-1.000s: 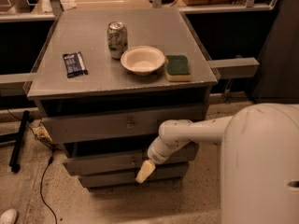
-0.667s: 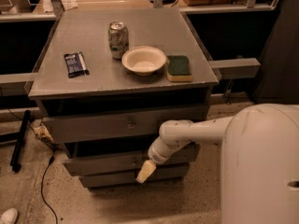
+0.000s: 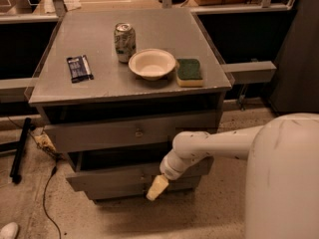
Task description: Open middle drawer
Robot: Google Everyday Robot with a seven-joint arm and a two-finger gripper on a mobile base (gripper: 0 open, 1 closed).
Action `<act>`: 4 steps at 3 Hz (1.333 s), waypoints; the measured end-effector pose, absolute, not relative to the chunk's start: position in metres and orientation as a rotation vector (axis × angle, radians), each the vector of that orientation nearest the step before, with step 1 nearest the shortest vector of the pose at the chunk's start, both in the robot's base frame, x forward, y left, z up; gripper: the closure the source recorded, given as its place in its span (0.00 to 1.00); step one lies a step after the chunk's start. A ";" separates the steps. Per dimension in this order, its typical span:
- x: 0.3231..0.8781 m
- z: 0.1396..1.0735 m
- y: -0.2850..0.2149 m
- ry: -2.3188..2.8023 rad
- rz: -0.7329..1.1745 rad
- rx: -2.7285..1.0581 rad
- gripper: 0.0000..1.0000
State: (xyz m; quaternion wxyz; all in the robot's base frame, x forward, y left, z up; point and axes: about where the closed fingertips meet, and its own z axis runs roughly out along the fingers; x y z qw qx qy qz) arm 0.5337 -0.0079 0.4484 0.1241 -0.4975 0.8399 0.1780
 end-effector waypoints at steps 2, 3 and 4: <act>0.443 0.475 -0.040 2.586 0.604 -1.280 0.00; 0.438 0.474 -0.043 2.586 0.600 -1.289 0.00; 0.476 0.493 -0.031 2.497 0.559 -1.296 0.00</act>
Offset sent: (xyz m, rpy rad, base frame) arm -0.1728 -0.0648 0.0303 0.0020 0.2086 -0.1936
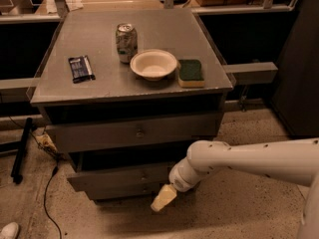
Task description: Open middle drawer
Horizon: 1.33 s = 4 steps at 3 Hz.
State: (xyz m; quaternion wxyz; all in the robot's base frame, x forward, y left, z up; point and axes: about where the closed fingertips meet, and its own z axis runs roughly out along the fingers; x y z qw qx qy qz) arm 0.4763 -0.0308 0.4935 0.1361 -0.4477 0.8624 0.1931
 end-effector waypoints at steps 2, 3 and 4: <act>0.541 0.484 0.006 2.427 0.505 -1.373 0.00; 0.541 0.484 0.006 2.427 0.505 -1.373 0.00; 0.557 0.485 0.000 2.405 0.469 -1.372 0.00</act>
Offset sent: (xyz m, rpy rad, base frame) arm 0.0989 0.0522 0.0130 0.0069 -0.1112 0.0730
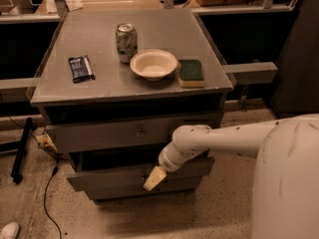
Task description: Open middle drawer
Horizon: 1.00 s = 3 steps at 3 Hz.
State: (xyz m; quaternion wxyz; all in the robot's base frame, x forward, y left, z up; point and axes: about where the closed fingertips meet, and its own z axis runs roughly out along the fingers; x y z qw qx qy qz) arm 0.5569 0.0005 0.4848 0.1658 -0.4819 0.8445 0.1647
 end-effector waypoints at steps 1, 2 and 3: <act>0.562 0.476 -0.004 2.397 0.456 -1.390 0.00; 0.552 0.464 -0.007 2.413 0.469 -1.399 0.00; 0.554 0.450 -0.007 2.432 0.484 -1.397 0.00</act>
Offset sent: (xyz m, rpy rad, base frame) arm -0.0152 -0.0130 -0.0326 -0.0175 0.0310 0.0162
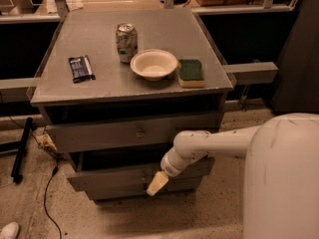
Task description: Open middle drawer
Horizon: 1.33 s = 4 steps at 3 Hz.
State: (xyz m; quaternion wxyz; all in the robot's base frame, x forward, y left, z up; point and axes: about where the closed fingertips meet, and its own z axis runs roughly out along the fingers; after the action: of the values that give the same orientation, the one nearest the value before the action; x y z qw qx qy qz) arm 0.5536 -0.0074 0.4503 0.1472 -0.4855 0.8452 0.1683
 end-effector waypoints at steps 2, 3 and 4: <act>0.542 0.429 0.001 2.472 0.521 -1.440 0.00; 0.545 0.432 0.001 2.472 0.521 -1.439 0.00; 0.544 0.437 0.001 2.480 0.534 -1.413 0.00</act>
Offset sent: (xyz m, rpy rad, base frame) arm -0.0421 0.0108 -0.0445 -0.0133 0.1419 0.0380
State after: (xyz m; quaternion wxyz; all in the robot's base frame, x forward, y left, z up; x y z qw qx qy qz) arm 0.5440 0.0009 0.4369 0.1186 -0.4833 0.8479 0.1827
